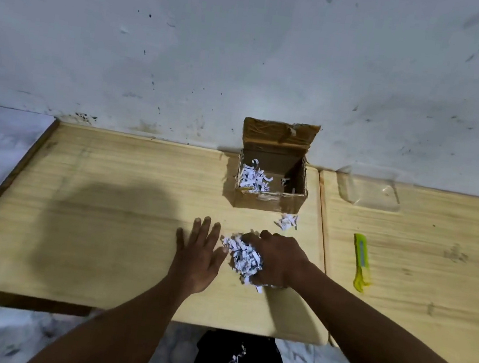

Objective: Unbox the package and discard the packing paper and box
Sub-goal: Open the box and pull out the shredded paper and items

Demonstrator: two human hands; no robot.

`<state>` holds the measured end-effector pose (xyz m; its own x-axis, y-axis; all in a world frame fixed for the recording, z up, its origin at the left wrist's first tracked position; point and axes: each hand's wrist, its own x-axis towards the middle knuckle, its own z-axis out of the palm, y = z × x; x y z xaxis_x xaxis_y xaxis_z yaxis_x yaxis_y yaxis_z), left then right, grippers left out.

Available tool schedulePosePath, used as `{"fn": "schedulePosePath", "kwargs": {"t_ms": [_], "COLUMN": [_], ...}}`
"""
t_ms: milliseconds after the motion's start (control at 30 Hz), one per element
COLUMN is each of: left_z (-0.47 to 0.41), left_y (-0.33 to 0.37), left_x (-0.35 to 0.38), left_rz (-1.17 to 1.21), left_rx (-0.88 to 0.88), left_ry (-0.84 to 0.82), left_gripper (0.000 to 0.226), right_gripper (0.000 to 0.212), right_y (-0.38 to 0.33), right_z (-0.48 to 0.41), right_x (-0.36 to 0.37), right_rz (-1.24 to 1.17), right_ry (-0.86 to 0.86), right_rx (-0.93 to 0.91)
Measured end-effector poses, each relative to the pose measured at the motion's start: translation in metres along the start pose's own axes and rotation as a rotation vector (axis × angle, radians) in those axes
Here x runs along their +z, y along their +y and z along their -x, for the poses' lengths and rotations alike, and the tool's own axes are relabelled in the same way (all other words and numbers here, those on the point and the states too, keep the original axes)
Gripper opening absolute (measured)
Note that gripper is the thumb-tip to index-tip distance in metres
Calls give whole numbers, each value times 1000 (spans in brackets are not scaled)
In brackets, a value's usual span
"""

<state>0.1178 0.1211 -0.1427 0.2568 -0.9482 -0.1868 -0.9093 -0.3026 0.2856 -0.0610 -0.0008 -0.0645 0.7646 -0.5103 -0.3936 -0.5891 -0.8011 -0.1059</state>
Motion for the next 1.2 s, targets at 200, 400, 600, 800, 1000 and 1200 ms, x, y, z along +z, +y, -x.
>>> {"fn": "schedulePosePath", "kwargs": {"t_ms": [200,400,600,800,1000,1200], "left_z": [9,8,7,-1,-11,-16], "left_y": [-6,-7,-3,8,45,50], "left_x": [16,17,6,-15,-28,-22], "left_rz": [-97,-74,-27,244,180,320], "left_rx": [14,17,2,71,387,371], "left_ry": [36,30,-37,136,84,202], "left_gripper": [70,68,69,54,59,26], "right_gripper": [106,106,118,62,52,32], "right_y": [2,10,23,60,58,56], "right_z": [6,10,18,39,45,42], "right_x": [28,35,13,9,22,36], "right_rz": [-83,-150,-258,-541,-489,-483], "right_ry": [75,149,89,351,343,340], "right_rx": [21,-13,-21,-51,2,63]}}
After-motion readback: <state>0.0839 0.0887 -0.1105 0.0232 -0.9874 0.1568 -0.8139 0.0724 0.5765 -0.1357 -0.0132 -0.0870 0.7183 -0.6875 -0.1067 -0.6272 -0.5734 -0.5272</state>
